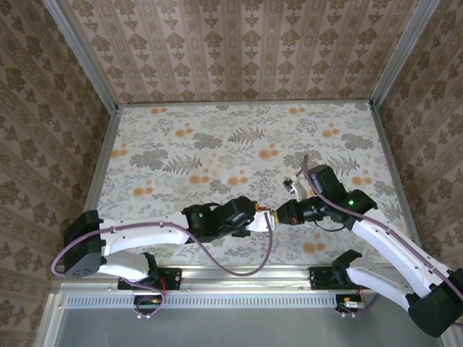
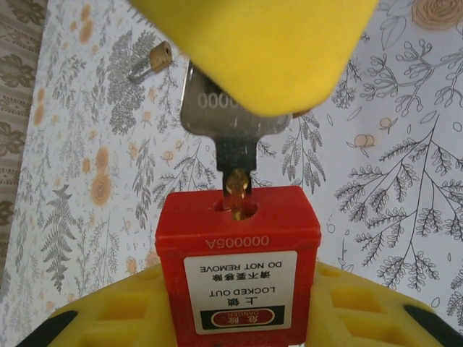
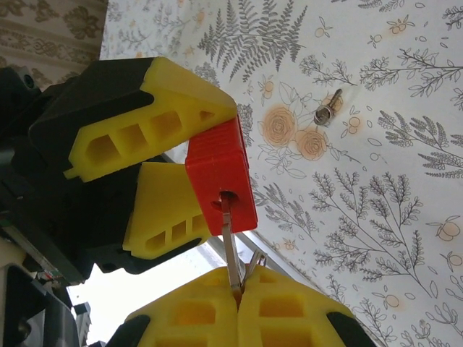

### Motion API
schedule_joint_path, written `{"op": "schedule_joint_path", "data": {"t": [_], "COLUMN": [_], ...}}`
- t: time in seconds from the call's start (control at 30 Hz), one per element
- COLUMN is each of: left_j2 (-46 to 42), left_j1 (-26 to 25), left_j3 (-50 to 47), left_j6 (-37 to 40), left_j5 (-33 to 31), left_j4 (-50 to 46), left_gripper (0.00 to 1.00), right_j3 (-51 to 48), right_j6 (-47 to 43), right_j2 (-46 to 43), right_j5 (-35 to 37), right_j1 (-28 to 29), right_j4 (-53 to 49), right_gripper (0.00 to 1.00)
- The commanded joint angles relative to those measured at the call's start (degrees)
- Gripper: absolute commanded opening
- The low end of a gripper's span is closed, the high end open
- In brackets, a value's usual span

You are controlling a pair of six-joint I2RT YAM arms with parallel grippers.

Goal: Unlock with the key

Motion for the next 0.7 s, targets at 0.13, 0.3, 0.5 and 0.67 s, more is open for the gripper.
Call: {"op": "schedule_joint_path", "data": {"t": [0.13,0.3,0.5,0.67], "left_j2": [-1.2,-1.4,-0.4,1.2], "left_j1": [-1.4,-1.4,-1.4,-0.9], "left_j3": [2.7,2.7,3.6,5.3], "left_j6": [-0.1,-0.2,1.1,2.2], "left_j5": [-1.8,-1.5,-2.0,-5.7], "left_j4": [12.3,15.4,14.3,6.3], "left_gripper": [0.00,0.00,0.00,0.00], "right_j3": [-1.0,-2.2,1.0,4.6], "right_j6": [5.8,8.7,6.7,3.4], "right_j2": [1.9,3.1,3.5,-0.5], "right_j5": [0.8,1.3,2.7,4.0], "right_j1": [1.8,3.0,2.4,-4.9], "right_j4": [7.2,11.4,7.5,1.2], "right_gripper": [0.00,0.00,0.04,0.34]}}
